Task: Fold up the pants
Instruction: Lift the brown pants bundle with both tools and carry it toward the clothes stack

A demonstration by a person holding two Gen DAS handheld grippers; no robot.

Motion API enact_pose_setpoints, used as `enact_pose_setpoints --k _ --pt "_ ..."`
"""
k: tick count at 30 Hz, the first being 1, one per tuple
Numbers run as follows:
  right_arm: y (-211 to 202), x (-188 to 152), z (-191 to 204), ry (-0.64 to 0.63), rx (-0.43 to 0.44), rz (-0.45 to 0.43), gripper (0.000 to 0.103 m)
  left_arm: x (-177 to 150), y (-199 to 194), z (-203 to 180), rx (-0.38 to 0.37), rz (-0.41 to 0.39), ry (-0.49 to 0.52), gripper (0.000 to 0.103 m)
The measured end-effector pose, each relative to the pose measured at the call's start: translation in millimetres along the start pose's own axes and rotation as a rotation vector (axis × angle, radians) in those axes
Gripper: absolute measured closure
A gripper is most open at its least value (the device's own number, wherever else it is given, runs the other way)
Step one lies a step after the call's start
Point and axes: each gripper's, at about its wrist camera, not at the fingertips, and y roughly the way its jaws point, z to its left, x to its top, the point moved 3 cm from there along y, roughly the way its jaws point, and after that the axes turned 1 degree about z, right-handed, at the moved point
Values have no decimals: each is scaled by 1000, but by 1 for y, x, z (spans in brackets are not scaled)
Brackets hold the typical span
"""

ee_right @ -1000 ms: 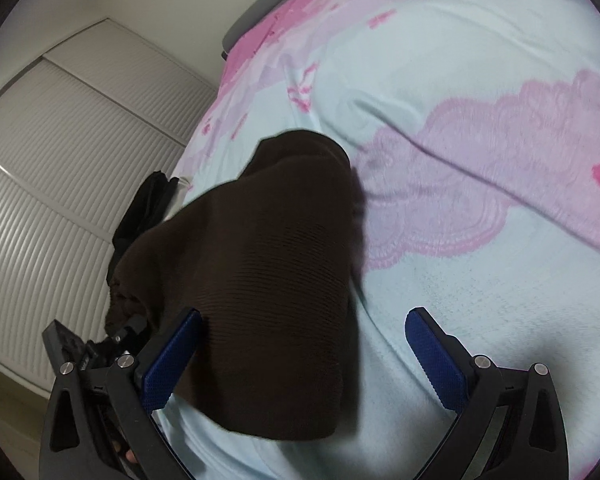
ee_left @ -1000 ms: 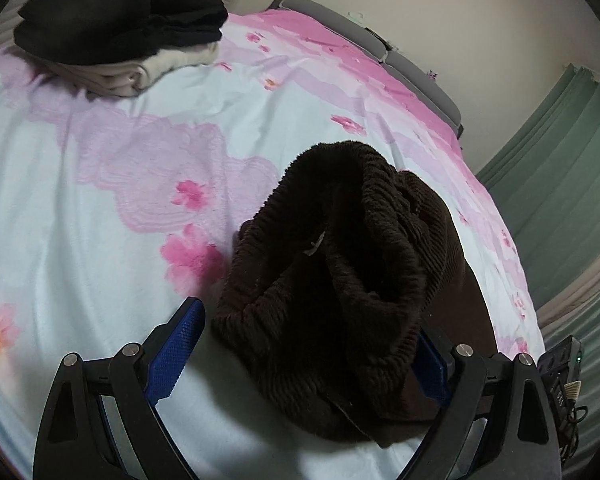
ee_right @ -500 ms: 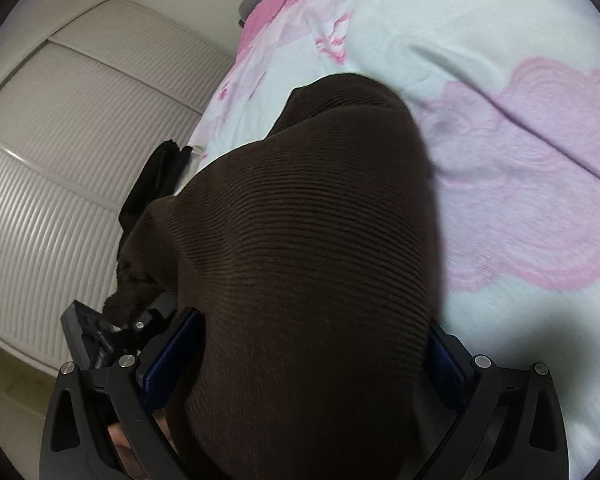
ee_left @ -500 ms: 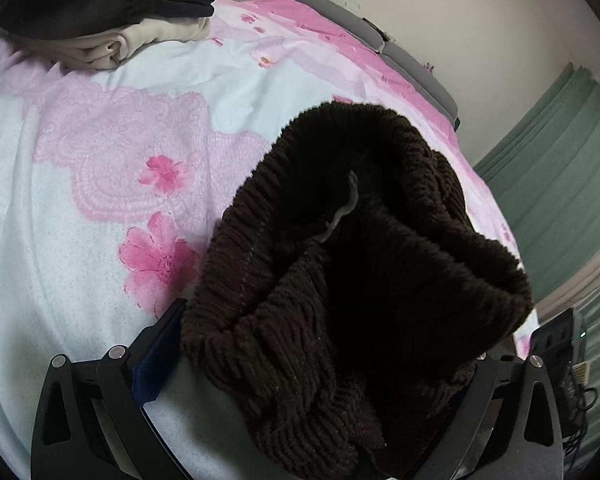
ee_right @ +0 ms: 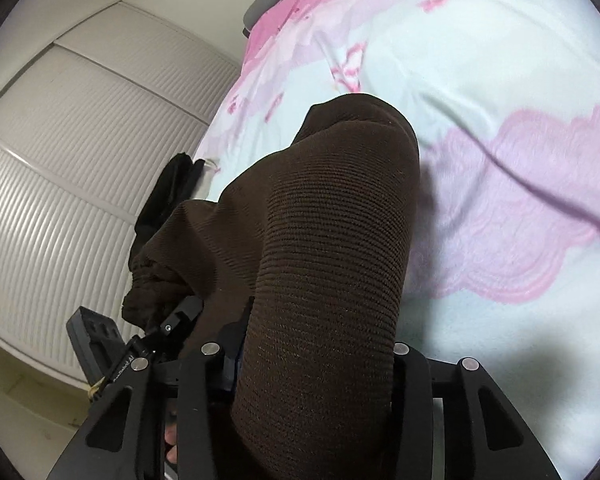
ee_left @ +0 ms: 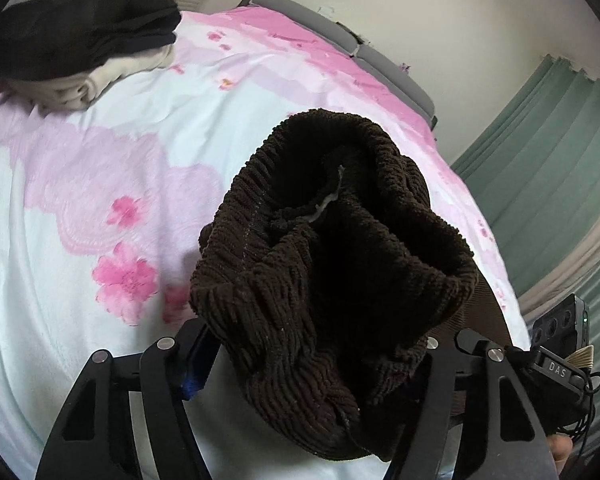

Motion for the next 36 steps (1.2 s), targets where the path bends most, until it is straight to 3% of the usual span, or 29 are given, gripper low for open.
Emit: enact_pose_setpoints --k 7,13,19,24,29,36 --pt "-35 10 15 -9 -10 -48 60 15 -26 -35 -40 -42 35 35" --pt "-84 24 49 -88 24 -147 63 35 -51 -63 -91 -101 51 35" --pt "-112 35 71 -134 62 -182 64 52 -83 -77 -69 -147 81 35" --pt "-112 34 93 -161 102 -189 64 70 -108 -60 -35 -183 80 35" --pt "-76 42 134 -196 147 -173 65 96 -135 -27 6 -236 68 35" --pt "1 63 215 -270 210 -136 65 171 -177 65 67 -328 9 35"
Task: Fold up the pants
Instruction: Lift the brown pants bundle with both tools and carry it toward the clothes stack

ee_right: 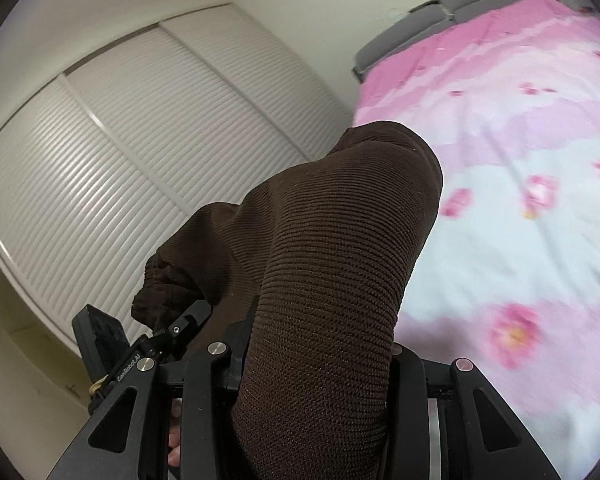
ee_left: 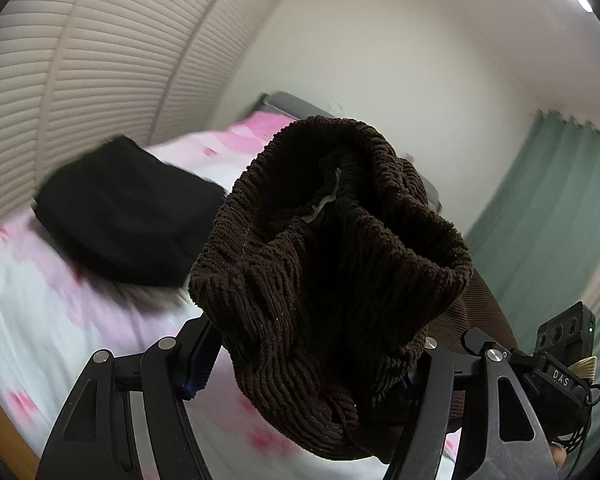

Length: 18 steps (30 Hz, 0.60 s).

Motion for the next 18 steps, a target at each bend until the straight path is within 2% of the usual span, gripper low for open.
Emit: enact_pose_setpoints --k 3,5,9,12,15,18 --pt "56 18 31 -37 34 15 65 40 1 41 22 -31 -18 35" --pt "98 30 53 -66 60 17 65 79 5 75 44 -58 -25 35" --pt "171 50 90 -103 107 7 65 141 20 120 104 -99 32 35" --pt "231 70 107 -100 131 -2 65 175 42 156 99 -95 47 35" --pt "281 81 115 -102 134 -9 65 185 71 192 97 -91 33 35" --pt "326 77 104 -87 130 5 65 177 98 228 115 -65 0 34"
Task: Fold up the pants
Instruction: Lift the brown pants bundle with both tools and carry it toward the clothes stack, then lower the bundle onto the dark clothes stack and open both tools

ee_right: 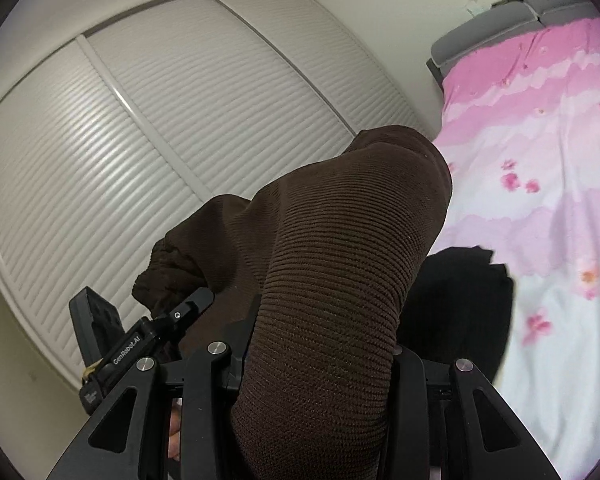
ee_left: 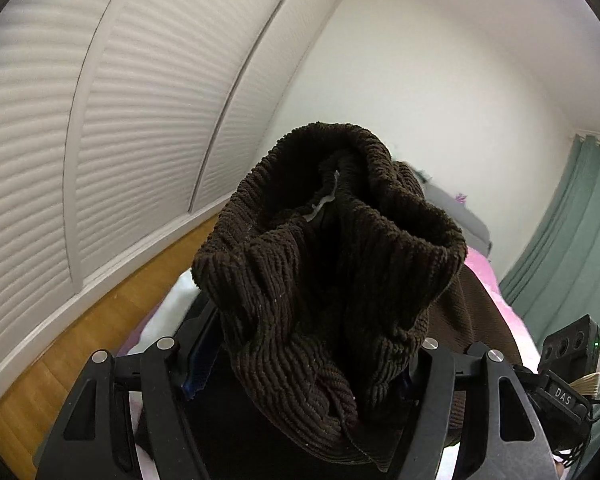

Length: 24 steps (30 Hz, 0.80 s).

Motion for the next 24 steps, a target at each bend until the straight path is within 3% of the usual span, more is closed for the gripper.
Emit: enact_pose_setpoints --k 5,9,11,14,20,24 --pt "66 -28 -42 90 -43 80 65 -45 40 41 32 75 -52 33" --pt "87 -56 -79 126 -65 119 59 -61 53 55 20 95 -92 26" --pt "89 -59 -97 126 -89 125 43 -60 57 58 28 96 -81 24" --pt "85 -56 -99 51 -138 124 33 -58 52 53 32 87 -74 24" --pt "70 -49 -87 -14 -200 127 20 -53 -2 29 117 14 13 17" --pt "33 -44 -76 -47 -229 75 19 -43 -37 26 177 -41 42 14"
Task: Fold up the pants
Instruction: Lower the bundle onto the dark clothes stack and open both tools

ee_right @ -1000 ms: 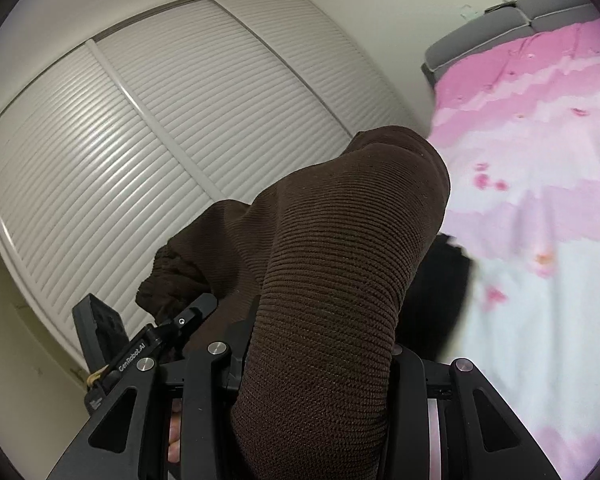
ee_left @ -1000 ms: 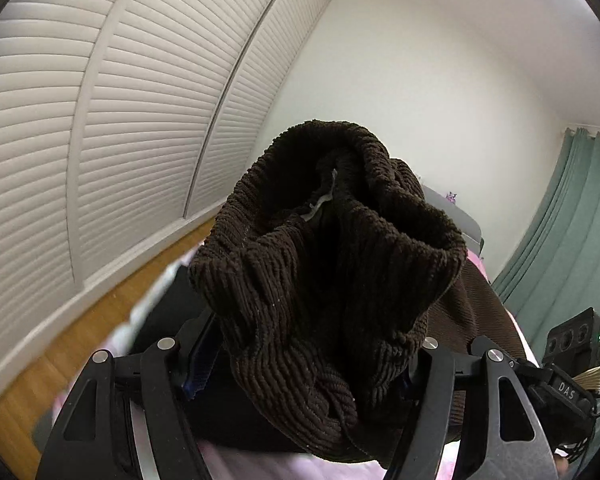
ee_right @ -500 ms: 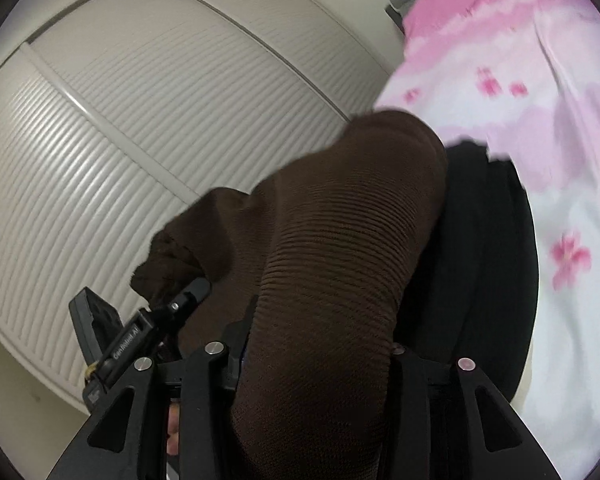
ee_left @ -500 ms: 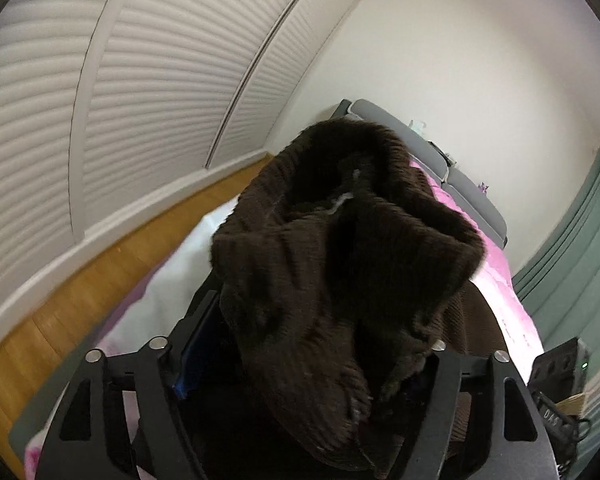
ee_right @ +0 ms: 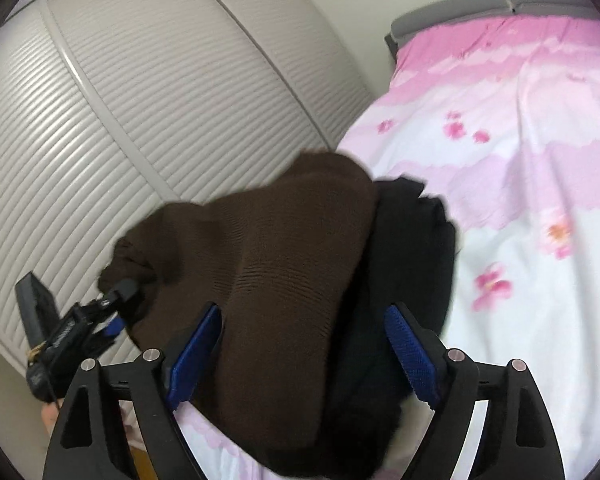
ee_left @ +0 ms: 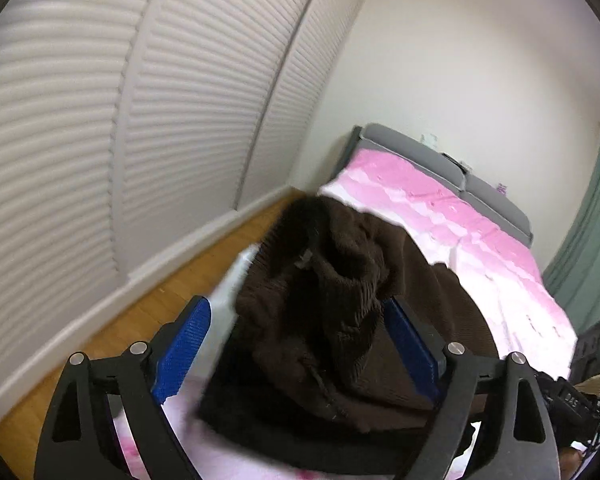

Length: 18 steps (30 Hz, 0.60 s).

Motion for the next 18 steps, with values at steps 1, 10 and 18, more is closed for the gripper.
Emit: enact_pose_setpoints --k 1,10,18 --pt "-8 1 -1 -3 -7 -13 19 4 -7 -2 14 -13 12 14" --pt "-67 25 30 -56 33 -149 21 43 4 -64 -78 -21 172 15" --pt "-10 42 84 -326 -71 -58 46 39 56 -68 -34 51 267 15"
